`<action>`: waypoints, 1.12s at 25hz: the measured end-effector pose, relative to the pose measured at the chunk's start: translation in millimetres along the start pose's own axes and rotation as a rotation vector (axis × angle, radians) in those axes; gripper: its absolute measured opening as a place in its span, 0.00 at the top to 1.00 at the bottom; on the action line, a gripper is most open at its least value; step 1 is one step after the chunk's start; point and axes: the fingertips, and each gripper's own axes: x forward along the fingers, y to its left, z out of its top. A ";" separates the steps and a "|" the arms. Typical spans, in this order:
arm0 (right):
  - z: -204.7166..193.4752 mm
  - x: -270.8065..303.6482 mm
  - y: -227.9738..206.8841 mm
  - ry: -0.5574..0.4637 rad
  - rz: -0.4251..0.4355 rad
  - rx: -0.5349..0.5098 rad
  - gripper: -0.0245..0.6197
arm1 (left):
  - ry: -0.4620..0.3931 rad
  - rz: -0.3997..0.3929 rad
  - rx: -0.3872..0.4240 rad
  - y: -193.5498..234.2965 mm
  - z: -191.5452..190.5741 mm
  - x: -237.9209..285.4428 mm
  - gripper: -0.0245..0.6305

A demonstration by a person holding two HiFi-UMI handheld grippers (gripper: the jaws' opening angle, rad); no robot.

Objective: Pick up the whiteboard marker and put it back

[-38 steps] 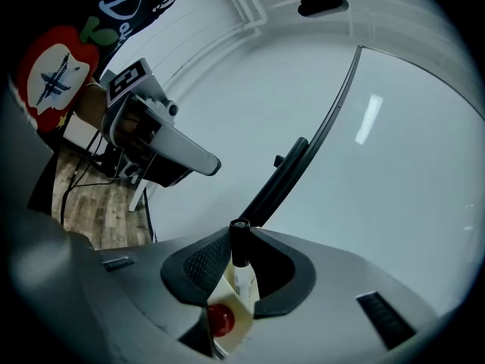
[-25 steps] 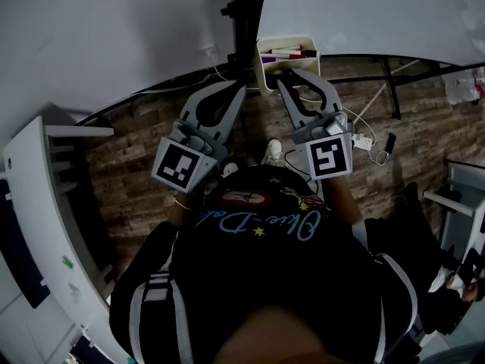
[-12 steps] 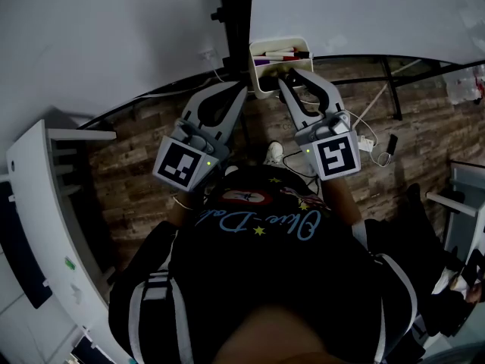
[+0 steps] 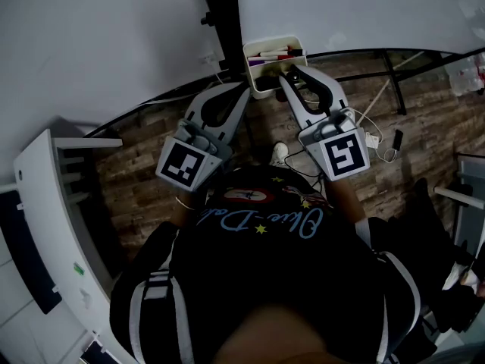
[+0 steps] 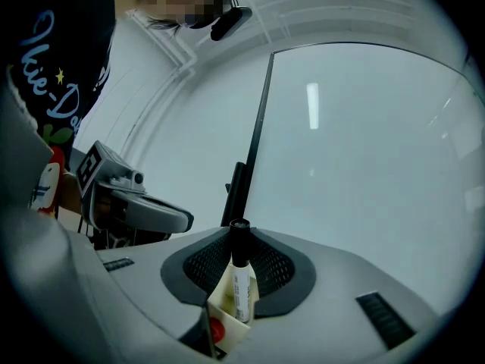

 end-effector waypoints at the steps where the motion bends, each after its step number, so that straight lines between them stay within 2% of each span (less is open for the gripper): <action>1: 1.8 -0.7 -0.6 -0.009 0.000 0.006 0.84 | 0.000 -0.003 0.001 -0.5 0.1 0.8 0.96; 12: 23.0 -6.5 -3.5 -0.064 0.014 0.020 0.84 | 0.006 -0.020 0.014 -2.7 2.4 4.9 0.96; 28: 28.9 -8.3 -2.4 -0.071 0.028 0.049 0.84 | 0.006 -0.042 0.018 -4.4 4.7 7.6 0.96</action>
